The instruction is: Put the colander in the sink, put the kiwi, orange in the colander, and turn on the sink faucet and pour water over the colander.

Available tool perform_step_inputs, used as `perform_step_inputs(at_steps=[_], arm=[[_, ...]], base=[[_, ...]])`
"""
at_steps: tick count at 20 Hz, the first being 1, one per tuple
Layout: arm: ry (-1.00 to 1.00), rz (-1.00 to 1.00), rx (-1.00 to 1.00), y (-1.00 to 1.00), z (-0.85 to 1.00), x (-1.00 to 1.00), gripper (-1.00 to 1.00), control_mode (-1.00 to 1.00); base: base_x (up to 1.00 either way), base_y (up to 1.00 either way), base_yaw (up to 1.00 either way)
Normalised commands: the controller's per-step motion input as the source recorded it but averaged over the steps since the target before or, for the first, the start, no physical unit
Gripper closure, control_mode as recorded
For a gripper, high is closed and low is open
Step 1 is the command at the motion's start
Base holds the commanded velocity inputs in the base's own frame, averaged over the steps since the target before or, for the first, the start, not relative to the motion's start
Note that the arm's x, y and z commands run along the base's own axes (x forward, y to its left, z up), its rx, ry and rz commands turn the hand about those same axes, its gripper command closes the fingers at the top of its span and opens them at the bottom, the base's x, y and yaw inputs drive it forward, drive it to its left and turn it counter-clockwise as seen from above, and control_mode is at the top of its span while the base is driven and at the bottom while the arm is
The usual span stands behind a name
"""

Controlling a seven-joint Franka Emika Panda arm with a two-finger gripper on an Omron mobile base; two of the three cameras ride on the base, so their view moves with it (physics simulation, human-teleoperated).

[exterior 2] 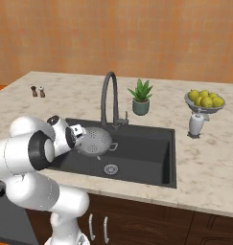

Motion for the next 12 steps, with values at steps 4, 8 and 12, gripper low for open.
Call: perform_step_inputs(at_steps=[4,8,12], arm=[[0.11,-0.27,0.0,0.0,-0.4,0.4,1.0,-1.0],[0.07,-0.26,-0.01,0.0,-0.5,0.02,1.0,-1.0],[0.0,-0.26,-0.04,-0.09,-0.43,0.0,1.0,-1.0]], base=[[0.0,0.0,0.0],[0.0,0.0,0.0],[0.0,0.0,0.0]])
